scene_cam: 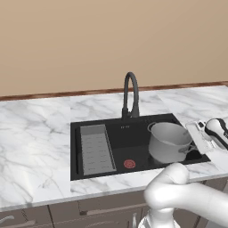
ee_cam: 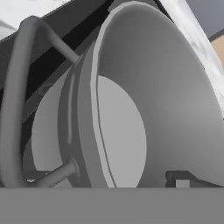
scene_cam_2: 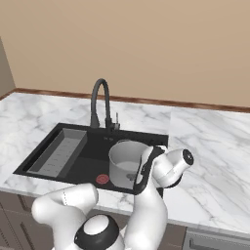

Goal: Pick the pot and pot and place them in the sink. Then turn on the water.

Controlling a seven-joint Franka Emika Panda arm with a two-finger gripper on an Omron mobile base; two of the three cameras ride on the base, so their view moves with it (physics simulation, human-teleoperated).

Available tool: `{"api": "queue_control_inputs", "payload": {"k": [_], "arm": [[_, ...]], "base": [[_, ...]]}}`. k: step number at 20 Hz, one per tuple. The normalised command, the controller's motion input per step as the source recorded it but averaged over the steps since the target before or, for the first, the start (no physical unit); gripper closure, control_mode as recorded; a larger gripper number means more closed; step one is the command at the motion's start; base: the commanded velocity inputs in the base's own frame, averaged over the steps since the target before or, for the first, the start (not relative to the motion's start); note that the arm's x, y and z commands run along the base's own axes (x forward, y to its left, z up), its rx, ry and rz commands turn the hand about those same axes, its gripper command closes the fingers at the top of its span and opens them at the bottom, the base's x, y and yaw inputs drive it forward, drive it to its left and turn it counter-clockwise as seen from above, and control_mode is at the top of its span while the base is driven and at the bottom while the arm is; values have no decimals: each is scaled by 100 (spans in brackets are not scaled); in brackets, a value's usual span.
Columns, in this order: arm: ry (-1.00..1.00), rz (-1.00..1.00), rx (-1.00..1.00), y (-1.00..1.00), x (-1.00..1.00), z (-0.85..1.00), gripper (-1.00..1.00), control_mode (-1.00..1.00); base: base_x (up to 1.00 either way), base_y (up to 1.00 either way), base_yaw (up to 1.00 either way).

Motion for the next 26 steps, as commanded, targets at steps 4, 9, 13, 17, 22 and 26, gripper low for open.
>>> {"api": "queue_control_inputs", "payload": {"k": [4,9,13,17,22,26], "arm": [[0,0,0,0,-16,0,-100,-100],[0,0,0,-2,-13,6,-100,-100],[4,0,-5,-4,-3,17,-100,-100],[11,0,-14,0,0,1,-100,-100],[4,0,-8,-1,0,11,-100,-100],[1,0,-4,-9,-12,35,-100,-100]], "base": [[0,0,0],[0,0,0],[0,0,0],[0,0,0],[0,0,0],[0,0,0]]}}
